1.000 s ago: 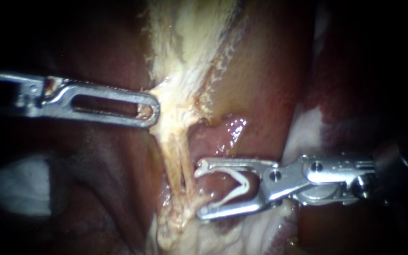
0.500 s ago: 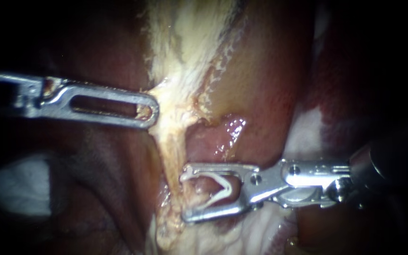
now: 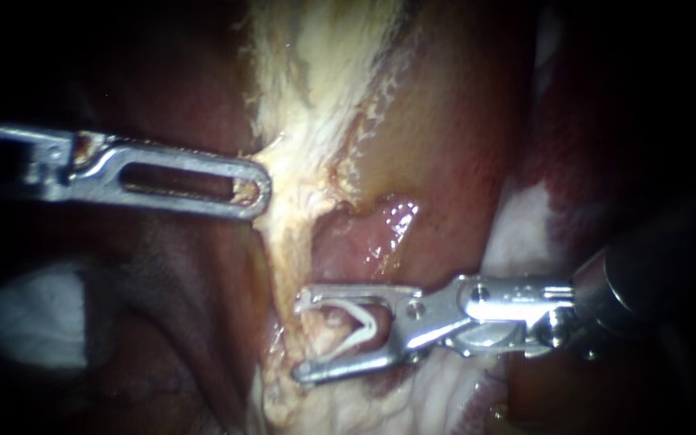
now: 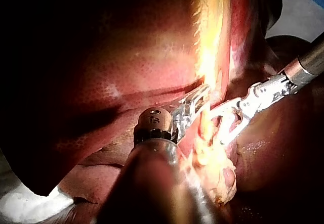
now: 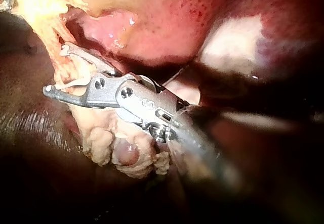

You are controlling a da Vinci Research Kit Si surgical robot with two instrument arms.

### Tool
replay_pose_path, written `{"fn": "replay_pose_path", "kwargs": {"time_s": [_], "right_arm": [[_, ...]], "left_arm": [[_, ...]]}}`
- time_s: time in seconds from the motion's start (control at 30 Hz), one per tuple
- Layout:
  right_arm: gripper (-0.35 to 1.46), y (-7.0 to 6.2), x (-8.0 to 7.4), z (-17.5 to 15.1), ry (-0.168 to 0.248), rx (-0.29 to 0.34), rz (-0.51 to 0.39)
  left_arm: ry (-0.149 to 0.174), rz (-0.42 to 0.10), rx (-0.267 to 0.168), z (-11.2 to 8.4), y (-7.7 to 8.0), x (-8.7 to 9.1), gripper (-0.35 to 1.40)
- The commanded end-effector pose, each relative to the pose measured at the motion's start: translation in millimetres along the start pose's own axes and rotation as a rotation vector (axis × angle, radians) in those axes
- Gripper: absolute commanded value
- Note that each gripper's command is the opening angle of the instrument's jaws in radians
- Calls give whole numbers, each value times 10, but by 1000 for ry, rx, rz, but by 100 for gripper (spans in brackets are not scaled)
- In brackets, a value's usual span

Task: Clipping first clip left tube

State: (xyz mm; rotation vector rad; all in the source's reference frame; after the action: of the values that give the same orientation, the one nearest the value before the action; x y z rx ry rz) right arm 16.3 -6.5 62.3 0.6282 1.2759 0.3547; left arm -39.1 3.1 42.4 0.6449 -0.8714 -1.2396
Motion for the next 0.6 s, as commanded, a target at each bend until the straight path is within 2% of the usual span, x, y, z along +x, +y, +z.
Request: {"fn": "replay_pose_path", "kwargs": {"time_s": [0.03,0.6], "right_arm": [[59,0,0,1,0,-1,-1],[60,8,-4,27,3,20,-10]], "left_arm": [[-1,-1,-1,0,-1,0,-35],[-11,-5,-5,-1,-16,2,-35]]}}
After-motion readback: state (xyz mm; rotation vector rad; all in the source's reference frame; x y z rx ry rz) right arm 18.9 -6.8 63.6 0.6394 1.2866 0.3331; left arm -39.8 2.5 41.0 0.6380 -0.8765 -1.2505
